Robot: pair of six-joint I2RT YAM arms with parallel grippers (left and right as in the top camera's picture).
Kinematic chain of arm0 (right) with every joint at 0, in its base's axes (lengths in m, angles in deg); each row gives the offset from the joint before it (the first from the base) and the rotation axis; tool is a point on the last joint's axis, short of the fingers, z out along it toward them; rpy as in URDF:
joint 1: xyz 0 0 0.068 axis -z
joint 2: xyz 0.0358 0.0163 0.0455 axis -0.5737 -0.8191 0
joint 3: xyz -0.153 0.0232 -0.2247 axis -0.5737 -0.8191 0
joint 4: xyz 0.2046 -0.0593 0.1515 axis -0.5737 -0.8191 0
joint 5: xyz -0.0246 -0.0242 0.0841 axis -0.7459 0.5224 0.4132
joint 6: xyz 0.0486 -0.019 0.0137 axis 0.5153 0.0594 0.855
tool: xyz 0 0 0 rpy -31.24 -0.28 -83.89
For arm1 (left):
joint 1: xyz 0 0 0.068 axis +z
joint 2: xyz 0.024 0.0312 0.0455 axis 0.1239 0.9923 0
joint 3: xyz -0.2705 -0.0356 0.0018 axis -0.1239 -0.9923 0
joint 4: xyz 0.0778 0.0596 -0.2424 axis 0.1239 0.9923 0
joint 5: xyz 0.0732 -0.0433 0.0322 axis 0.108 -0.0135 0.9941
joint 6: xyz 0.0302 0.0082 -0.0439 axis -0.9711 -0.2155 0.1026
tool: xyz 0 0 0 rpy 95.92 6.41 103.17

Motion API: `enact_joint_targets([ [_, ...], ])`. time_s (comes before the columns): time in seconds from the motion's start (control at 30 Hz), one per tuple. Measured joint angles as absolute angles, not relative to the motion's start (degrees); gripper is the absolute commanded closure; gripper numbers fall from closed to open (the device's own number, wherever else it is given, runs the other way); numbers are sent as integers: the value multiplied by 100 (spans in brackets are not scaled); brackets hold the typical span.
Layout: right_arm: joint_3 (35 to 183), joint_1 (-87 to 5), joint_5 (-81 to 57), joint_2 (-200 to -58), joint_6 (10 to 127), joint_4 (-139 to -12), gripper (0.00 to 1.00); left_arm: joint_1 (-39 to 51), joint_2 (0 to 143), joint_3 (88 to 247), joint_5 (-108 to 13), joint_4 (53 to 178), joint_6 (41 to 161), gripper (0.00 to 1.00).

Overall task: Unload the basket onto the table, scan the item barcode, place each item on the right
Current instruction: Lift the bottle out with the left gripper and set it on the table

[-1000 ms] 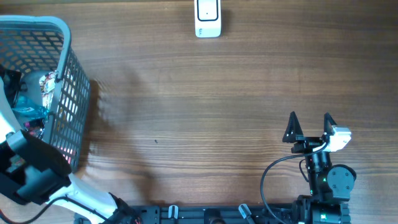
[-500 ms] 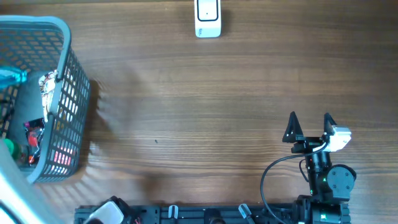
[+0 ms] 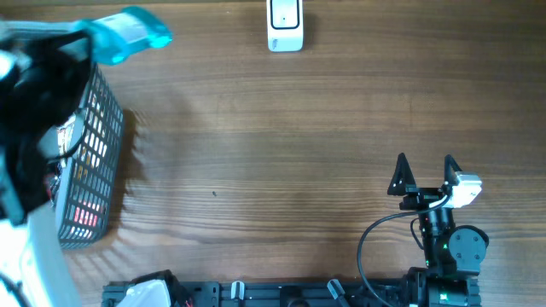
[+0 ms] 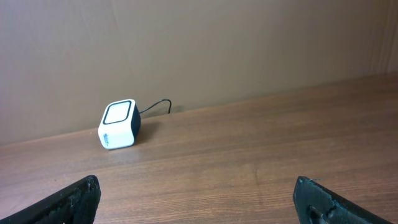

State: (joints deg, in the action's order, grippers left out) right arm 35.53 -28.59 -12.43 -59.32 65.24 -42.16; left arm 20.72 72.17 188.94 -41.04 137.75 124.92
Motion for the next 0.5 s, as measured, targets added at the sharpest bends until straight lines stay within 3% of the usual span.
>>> enact_joint_targets([
  [0.2,3553,-2859,-1243,-5932,6524,-4216,0,440,8709,18892,-3994,13124,12459,96],
  [0.5,3553,-2859,-1243,-5932,6524,-4216,0,-629,10462,18890,-3387,12909,12420,96],
])
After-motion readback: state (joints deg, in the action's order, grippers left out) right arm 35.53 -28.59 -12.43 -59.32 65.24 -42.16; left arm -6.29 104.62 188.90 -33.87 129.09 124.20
